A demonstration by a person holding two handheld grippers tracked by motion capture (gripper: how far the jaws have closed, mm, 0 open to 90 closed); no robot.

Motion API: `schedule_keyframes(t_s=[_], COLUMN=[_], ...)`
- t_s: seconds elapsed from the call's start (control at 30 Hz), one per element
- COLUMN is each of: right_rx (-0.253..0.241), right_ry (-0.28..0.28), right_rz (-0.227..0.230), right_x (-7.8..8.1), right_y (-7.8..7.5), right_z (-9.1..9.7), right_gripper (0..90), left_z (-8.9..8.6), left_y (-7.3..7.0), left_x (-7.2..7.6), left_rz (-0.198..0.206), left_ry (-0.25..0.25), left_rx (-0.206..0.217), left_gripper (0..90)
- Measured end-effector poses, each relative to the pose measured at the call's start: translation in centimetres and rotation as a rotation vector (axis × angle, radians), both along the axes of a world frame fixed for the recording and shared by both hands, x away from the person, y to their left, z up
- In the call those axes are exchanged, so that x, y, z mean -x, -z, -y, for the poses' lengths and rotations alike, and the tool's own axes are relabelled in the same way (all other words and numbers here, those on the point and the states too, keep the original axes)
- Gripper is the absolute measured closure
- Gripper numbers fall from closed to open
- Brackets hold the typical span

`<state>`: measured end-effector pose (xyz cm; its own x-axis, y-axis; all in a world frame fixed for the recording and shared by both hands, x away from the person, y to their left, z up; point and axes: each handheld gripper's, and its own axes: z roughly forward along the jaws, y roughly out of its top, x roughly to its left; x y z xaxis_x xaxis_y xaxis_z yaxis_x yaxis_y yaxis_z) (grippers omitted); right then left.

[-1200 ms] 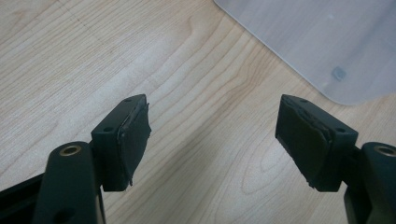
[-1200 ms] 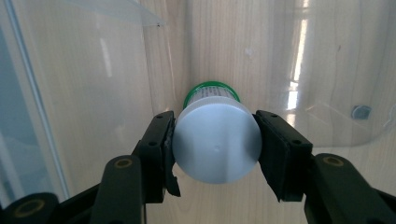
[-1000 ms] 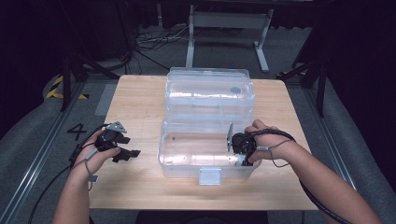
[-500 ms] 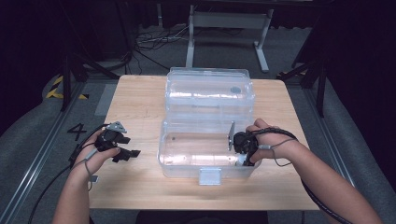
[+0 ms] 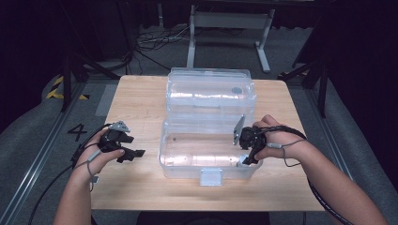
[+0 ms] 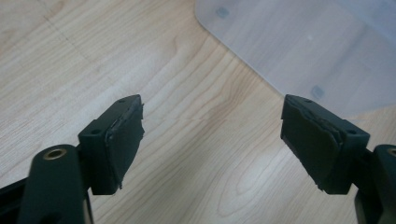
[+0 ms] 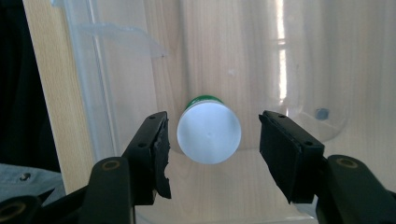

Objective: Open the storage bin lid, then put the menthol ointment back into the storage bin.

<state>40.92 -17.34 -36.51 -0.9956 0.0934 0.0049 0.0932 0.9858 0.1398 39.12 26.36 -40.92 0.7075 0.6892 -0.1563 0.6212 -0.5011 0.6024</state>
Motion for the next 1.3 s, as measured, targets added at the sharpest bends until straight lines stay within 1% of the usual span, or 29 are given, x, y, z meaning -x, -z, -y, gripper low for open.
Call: schedule_keyframes(t_s=[0.03,0.1,0.13,0.23,0.3,0.33,0.37,0.4,0.43,0.53,0.57,0.63,0.67,0.73,0.8,0.83,0.9,1.07,1.2,1.23,1.27,1.3], right_rx=[-0.015,-0.047,-0.059,-0.101,-0.133,-0.152,-0.166,-0.183,-0.201,-0.227,-0.239,-0.277,-0.283,-0.309,-0.325,-0.325,-0.353,-0.388,-0.429,-0.436,-0.438,-0.449], right_ry=[0.012,0.025,0.035,0.045,0.054,0.061,0.070,0.076,0.089,0.116,0.120,0.125,0.135,0.135,0.142,0.142,0.149,0.171,0.183,0.191,0.191,0.196], right_rz=[0.006,0.007,0.005,0.020,0.024,0.024,0.031,0.032,0.037,0.050,0.050,0.053,0.050,0.053,0.058,0.058,0.062,0.071,0.075,0.077,0.083,0.084], right_x=[0.0,0.0,0.1,0.1,0.1,0.1,0.1,0.0,0.0,-0.1,-0.2,-0.4,-0.4,-0.6,-0.8,-0.8,-1.1,-1.3,-1.6,-1.6,-1.7,-1.7], right_y=[-0.2,-0.6,-0.8,-1.4,-1.9,-2.1,-2.4,-2.6,-2.9,-3.5,-3.6,-3.9,-4.1,-4.4,-4.8,-4.8,-5.2,-5.7,-6.1,-6.1,-6.3,-6.3], right_z=[0.1,0.4,0.5,0.7,0.9,0.9,1.0,1.1,1.2,1.3,1.3,1.3,1.3,1.3,1.2,1.2,1.1,1.0,1.1,1.1,1.1,1.1], right_gripper=[42.8,42.6,42.6,42.5,42.5,42.6,42.7,42.8,42.8,43.0,43.3,43.8,44.1,44.4,44.6,44.6,44.9,44.9,44.9,44.9,44.9,44.8], left_z=[0.1,0.2,0.3,0.6,0.9,1.1,1.2,1.2,1.6,1.9,2.0,2.1,2.1,2.2,2.4,2.4,2.8,3.9,4.8,4.8,5.1,5.6], left_y=[-0.1,-0.6,-0.8,-1.5,-1.9,-2.1,-2.2,-2.2,-2.5,-3.0,-3.1,-3.5,-3.6,-3.9,-4.2,-4.2,-4.3,-4.6,-4.9,-4.9,-4.9,-4.8], left_x=[0.0,0.2,0.3,0.6,0.8,0.9,1.0,1.0,1.3,1.6,1.8,2.1,2.2,2.5,2.7,2.7,2.8,3.2,3.4,3.4,3.5,3.6], left_rz=[0.004,0.043,0.045,0.073,0.084,0.082,0.089,0.089,0.091,0.099,0.098,0.101,0.101,0.107,0.119,0.119,0.123,0.125,0.128,0.128,0.128,0.125], left_ry=[0.001,0.014,0.013,0.029,0.038,0.043,0.059,0.059,0.078,0.099,0.096,0.095,0.096,0.100,0.114,0.114,0.127,0.162,0.206,0.206,0.212,0.225], left_rx=[0.005,-0.003,0.004,0.041,0.062,0.068,0.064,0.064,0.067,0.092,0.105,0.115,0.115,0.113,0.119,0.119,0.143,0.143,0.167,0.167,0.167,0.159], left_gripper=[22.8,27.7,29.9,33.6,33.8,34.4,34.5,34.6,35.3,36.4,36.5,36.9,37.4,37.7,37.7,37.6,36.6,36.4,36.4,36.3,36.4,36.3])
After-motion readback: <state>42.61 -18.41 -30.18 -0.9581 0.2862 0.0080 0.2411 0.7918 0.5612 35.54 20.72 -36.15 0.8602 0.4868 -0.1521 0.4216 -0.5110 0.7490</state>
